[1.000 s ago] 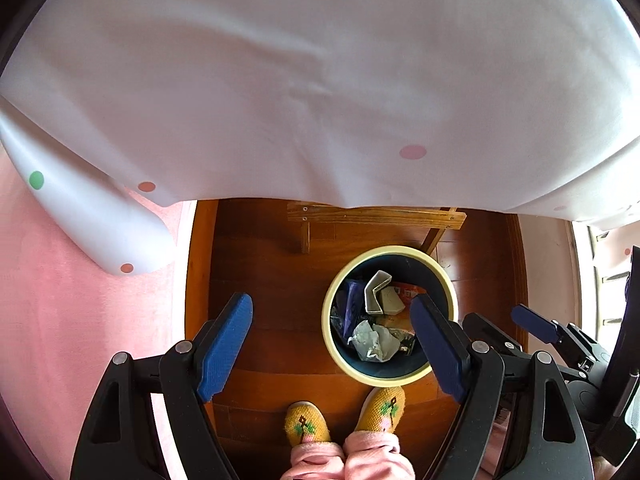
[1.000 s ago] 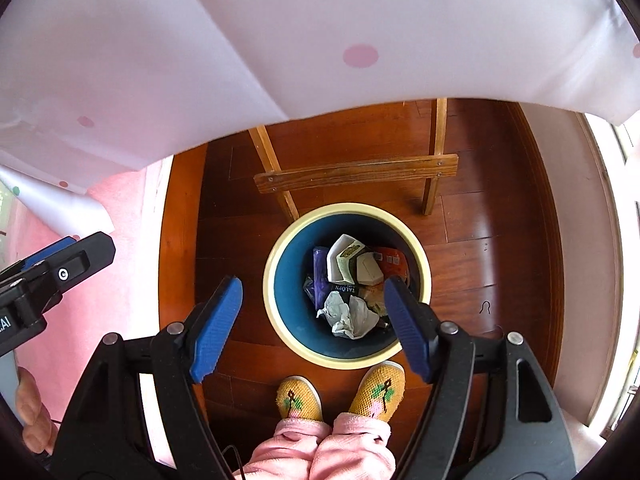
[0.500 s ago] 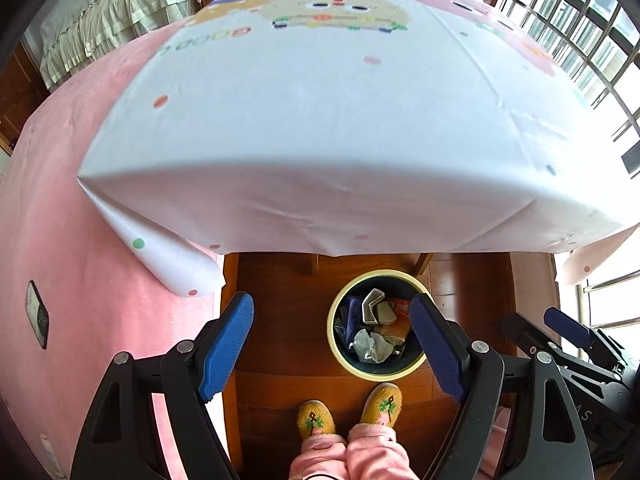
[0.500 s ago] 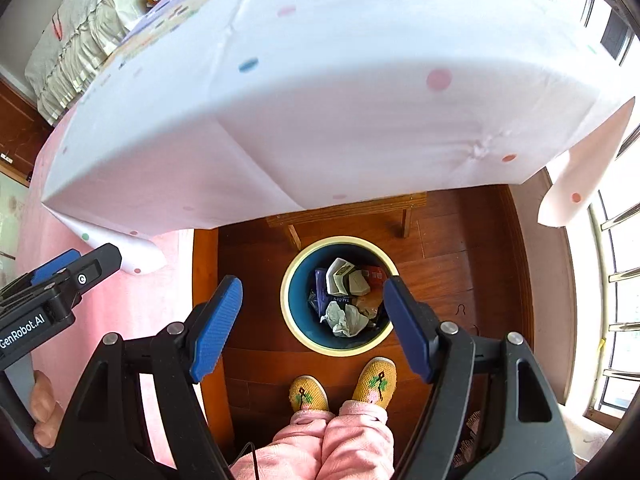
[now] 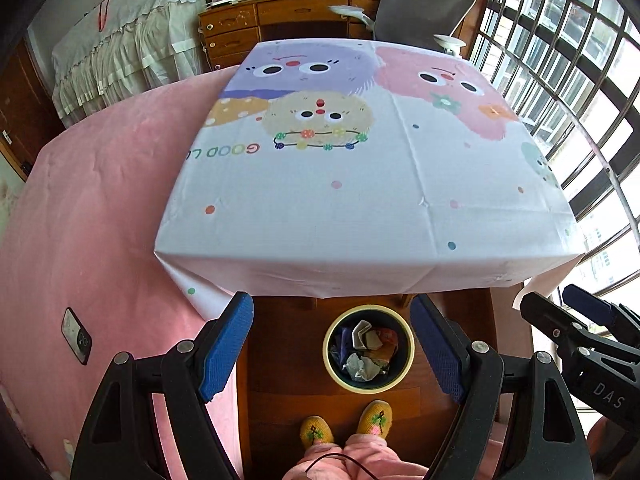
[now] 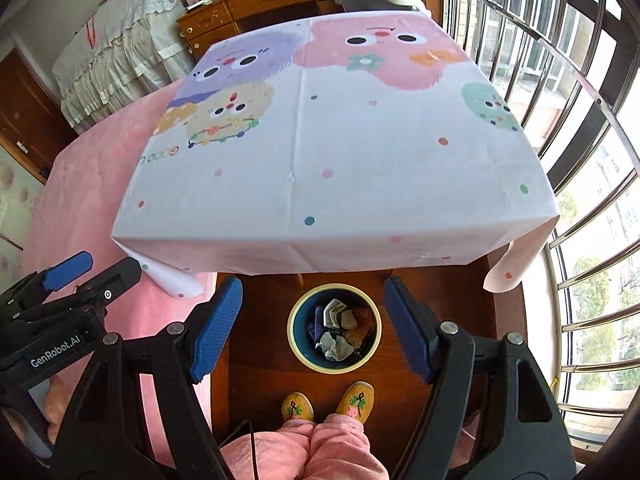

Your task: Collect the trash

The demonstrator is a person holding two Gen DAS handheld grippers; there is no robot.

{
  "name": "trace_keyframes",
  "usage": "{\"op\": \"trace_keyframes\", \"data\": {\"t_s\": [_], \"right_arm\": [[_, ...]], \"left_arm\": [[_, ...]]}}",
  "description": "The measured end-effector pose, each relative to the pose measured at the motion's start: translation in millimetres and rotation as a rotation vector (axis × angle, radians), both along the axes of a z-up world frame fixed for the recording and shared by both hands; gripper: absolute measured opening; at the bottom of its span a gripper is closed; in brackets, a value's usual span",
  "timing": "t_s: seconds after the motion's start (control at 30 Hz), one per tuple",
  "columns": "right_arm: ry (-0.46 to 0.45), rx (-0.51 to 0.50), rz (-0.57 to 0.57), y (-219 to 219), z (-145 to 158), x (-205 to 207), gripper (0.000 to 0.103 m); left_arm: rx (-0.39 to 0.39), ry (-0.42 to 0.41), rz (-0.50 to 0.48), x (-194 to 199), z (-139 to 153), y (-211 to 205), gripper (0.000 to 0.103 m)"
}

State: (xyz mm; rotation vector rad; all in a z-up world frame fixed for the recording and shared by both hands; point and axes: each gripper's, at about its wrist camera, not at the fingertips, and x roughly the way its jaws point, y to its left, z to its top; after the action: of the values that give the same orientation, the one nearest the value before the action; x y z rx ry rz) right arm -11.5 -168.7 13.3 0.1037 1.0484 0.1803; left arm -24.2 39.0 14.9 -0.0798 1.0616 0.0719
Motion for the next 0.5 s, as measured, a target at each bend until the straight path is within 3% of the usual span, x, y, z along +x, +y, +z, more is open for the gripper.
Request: {"op": "trace_keyframes", "data": {"t_s": [0.23, 0.5], "right_arm": [[-0.050, 0.006, 0.004, -6, 53, -5, 0.071], [-0.103, -0.018, 0.009, -7, 76, -13, 0.071]], "left_arm": [[-0.006, -0.061, 0.008, -7, 43, -9, 0.083], [0.024, -0.123, 0.018, -14, 71, -25, 0.083]]}}
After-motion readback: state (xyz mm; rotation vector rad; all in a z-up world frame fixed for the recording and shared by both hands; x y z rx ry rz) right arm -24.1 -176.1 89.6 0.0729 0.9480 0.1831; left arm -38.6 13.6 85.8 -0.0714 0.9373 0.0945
